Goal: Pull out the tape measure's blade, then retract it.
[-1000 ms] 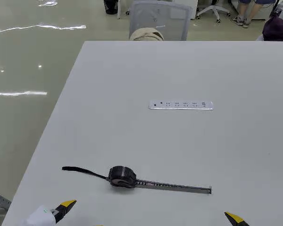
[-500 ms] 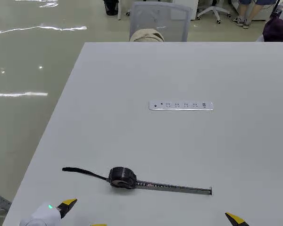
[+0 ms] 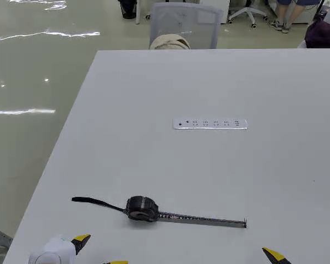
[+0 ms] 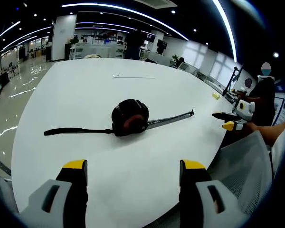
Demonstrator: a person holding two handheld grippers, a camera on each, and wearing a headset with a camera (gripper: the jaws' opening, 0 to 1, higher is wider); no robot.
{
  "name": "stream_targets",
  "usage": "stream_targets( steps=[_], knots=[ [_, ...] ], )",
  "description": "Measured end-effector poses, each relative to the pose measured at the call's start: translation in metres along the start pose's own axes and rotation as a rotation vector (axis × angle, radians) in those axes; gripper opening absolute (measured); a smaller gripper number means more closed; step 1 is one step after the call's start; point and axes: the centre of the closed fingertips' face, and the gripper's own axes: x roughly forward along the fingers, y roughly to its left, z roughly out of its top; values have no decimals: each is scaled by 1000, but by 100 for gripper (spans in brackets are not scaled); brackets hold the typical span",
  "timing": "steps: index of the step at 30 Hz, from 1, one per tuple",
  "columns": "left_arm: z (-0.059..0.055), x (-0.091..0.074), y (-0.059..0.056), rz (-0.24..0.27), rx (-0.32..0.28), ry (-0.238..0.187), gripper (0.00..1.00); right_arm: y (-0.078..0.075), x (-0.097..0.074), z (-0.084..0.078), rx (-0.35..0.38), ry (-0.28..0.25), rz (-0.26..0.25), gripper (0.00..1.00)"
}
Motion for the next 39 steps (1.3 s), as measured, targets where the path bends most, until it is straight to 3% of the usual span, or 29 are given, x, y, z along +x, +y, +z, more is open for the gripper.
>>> stream_targets(
  steps=[7, 16, 22, 30, 34, 39],
  knots=[
    [7, 5, 2, 21, -67, -15, 79, 0, 2, 0, 2, 5, 5, 62],
    [15, 16, -4, 39, -78, -33, 80, -2, 4, 5, 0, -5, 10, 61],
    [17, 22, -8, 43, -82, -13, 79, -3, 5, 7, 0, -4, 13, 61],
    [20, 28, -7, 57, -107, -13, 79, -4, 8, 9, 2, -7, 20, 61],
    [21, 30, -3, 91, -106, -16, 79, -5, 8, 8, -3, -1, 22, 60],
    [18, 38, -6, 94, -118, -9, 81, -6, 10, 8, -8, -2, 25, 60]
  ],
)
